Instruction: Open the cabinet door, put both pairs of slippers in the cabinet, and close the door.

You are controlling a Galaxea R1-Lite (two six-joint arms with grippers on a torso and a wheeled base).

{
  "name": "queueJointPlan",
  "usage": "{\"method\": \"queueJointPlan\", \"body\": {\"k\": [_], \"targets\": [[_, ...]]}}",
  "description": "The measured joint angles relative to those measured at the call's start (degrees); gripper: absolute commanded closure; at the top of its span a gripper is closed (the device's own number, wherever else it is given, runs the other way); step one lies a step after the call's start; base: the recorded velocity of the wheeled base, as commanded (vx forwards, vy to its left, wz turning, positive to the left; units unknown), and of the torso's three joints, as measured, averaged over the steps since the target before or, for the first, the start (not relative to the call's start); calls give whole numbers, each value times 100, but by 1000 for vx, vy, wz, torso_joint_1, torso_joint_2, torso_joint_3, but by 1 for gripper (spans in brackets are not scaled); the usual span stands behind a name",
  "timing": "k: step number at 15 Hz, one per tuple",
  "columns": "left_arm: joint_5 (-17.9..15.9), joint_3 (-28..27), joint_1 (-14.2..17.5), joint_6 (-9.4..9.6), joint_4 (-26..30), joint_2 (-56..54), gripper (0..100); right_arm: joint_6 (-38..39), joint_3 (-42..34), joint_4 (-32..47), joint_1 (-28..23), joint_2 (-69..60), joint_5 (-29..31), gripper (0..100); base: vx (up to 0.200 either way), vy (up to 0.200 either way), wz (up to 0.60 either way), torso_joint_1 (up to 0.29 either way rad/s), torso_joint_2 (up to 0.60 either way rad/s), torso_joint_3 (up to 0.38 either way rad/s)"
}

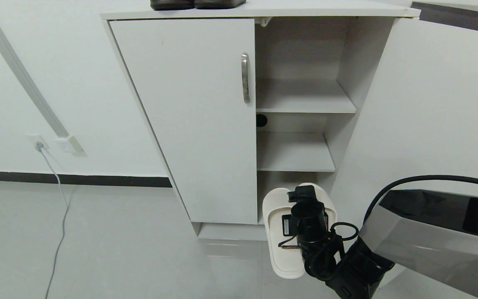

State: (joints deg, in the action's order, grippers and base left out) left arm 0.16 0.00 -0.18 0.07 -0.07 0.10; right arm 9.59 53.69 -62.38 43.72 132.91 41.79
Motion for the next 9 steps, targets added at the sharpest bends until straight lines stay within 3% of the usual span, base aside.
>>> {"method": "queueJointPlan", "body": {"k": [5, 9], "targets": [[2, 0, 0, -5, 0, 0, 100, 4, 6, -101, -48, 11, 44, 100, 0, 0, 0, 1, 2, -198], [6, 0, 0, -5, 0, 0, 100, -703, -46, -1675, -94, 46, 115, 100, 0, 0, 0, 1, 1, -34]]}}
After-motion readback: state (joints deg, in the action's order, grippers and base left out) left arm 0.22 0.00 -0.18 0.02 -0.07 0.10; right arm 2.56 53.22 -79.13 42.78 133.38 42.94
